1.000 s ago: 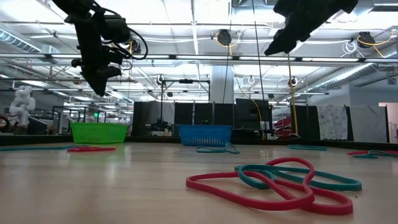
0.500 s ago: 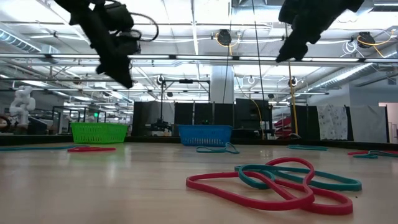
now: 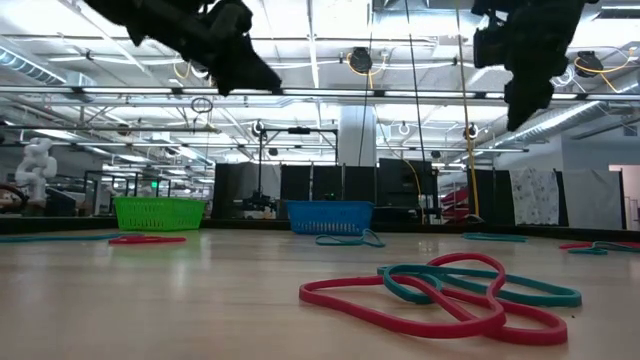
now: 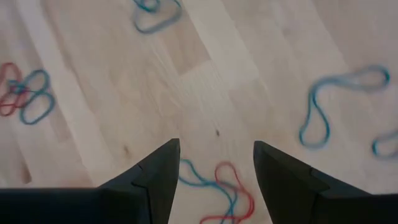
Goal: Sort rubber bands into baskets
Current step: Put the red rubber band into the green bin
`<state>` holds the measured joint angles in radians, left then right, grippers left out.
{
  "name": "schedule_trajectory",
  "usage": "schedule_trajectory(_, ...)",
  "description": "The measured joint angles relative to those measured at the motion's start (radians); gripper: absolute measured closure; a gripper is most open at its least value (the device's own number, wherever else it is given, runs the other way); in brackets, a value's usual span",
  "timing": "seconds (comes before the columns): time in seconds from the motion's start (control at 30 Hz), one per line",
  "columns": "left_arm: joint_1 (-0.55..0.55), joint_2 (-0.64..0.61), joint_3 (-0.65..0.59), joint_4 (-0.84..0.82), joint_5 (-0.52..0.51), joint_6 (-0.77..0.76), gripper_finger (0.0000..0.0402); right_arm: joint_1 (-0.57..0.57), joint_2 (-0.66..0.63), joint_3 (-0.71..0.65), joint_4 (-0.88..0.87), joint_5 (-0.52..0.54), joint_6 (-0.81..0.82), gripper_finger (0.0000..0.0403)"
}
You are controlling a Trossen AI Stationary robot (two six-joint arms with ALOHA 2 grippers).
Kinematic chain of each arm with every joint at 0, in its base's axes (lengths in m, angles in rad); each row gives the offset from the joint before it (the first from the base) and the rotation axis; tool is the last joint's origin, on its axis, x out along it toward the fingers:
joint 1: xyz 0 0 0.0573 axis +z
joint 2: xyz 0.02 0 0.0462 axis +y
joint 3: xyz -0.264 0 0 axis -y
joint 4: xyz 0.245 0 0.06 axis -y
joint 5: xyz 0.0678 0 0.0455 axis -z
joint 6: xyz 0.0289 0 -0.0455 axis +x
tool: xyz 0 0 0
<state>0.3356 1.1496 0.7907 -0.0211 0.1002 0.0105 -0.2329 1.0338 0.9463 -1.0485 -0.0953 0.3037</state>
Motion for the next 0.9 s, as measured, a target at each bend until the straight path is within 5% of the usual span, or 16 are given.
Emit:
schedule_trajectory(0.33, -0.084, 0.071, -0.194, 0.515, 0.109, -0.055, 0.0297, 0.105, 0.119, -0.041, -0.037, 0.075, 0.14, 0.0206)
schedule_trajectory(0.9, -0.135, 0.188, -0.196, 0.652, 0.112, -0.055, 0.0297, 0.124, 0.139, -0.312, 0.094, 0.154, 0.412, 0.0206)
